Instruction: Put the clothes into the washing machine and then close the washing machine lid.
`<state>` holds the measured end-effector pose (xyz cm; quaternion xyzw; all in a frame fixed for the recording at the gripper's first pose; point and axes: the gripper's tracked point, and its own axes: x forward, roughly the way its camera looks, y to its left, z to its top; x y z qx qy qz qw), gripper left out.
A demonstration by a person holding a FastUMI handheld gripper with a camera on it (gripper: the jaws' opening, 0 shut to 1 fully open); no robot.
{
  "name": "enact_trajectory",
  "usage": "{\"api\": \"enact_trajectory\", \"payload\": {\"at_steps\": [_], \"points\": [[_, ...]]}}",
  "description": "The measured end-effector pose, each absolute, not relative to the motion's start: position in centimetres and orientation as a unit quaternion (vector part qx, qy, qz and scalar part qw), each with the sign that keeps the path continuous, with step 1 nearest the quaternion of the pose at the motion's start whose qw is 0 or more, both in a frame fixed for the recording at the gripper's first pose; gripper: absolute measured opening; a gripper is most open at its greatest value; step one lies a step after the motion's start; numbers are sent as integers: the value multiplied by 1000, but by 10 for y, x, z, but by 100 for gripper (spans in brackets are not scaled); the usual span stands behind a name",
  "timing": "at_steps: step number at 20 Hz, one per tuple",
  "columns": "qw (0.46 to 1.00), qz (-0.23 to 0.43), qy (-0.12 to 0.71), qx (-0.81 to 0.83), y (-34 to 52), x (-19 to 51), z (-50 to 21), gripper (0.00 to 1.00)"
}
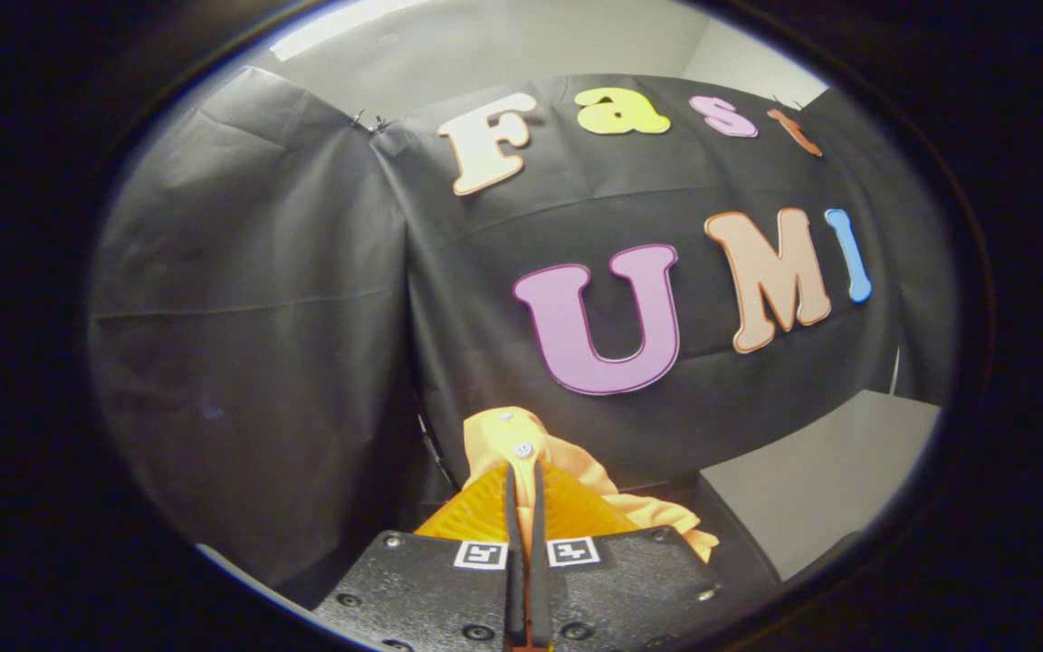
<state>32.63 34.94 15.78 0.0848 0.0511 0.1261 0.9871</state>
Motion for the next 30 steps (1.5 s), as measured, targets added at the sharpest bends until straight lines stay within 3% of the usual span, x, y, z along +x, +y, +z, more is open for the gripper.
{"api": "enact_trajectory", "payload": {"at_steps": [18,30], "points": [[969,104,181,131,366,346,-71,2],[962,81,236,108,369,335,-153,6]]}}
